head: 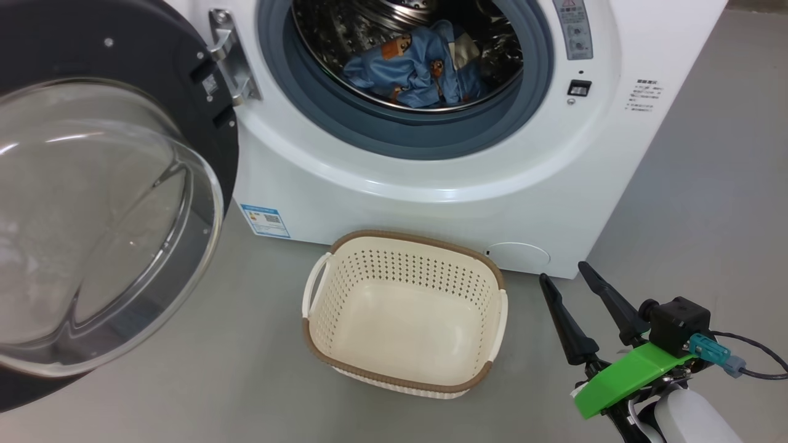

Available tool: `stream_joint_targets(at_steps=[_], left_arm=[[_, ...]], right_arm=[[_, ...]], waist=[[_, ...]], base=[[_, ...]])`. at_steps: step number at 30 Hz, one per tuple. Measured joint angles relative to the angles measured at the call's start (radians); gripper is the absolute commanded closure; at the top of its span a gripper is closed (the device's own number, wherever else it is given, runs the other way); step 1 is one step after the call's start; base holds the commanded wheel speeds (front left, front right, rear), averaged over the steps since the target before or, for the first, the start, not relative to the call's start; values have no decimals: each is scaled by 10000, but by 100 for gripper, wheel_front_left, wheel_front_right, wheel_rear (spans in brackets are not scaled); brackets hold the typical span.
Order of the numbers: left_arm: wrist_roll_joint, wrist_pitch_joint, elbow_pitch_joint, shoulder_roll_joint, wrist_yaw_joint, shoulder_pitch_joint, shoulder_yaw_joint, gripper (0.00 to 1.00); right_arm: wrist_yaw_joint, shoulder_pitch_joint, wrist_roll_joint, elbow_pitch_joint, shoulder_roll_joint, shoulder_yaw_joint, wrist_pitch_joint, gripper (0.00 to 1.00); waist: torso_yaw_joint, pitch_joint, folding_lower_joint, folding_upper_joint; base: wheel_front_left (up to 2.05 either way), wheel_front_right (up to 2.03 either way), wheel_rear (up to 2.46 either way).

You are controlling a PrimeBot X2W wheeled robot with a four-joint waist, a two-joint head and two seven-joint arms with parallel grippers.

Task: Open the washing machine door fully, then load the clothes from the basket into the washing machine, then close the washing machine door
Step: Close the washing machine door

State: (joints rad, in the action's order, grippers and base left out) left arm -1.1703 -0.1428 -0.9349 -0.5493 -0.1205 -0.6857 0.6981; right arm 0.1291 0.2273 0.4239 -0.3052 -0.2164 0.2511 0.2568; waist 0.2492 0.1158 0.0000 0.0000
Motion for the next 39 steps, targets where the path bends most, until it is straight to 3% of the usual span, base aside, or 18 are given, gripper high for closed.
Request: stream_joint_targets(at_steps=[21, 30, 36, 37, 39], left_arm=[[-1035, -3256, -198, -608, -31, 628, -1271, 100], [-1716, -5348, 917, -656, -29, 1496, -1847, 100], [-2339, -6920, 1977, -378, -29, 2234, -2243, 100], [-2615, -7716, 2656, -194, -29, 2697, -2401, 100], [-2876, -8176, 3179, -73, -29, 3007, -2499, 100]], right_arm=[[0, -13, 2, -81, 165, 8, 0, 0], [0, -32, 71, -144, 316, 15, 0, 0], [0, -216, 104, -148, 428, -8, 0, 0], [0, -271, 104, -144, 527, -36, 0, 0], [0, -271, 104, -140, 570, -58, 0, 0]], waist=[[32, -304, 0, 0], [156, -588, 0, 0], [263, -728, 0, 0], [310, -785, 0, 0], [338, -826, 0, 0]], base=[[0, 0, 0], [0, 0, 0], [0, 0, 0], [0, 0, 0], [0, 0, 0]])
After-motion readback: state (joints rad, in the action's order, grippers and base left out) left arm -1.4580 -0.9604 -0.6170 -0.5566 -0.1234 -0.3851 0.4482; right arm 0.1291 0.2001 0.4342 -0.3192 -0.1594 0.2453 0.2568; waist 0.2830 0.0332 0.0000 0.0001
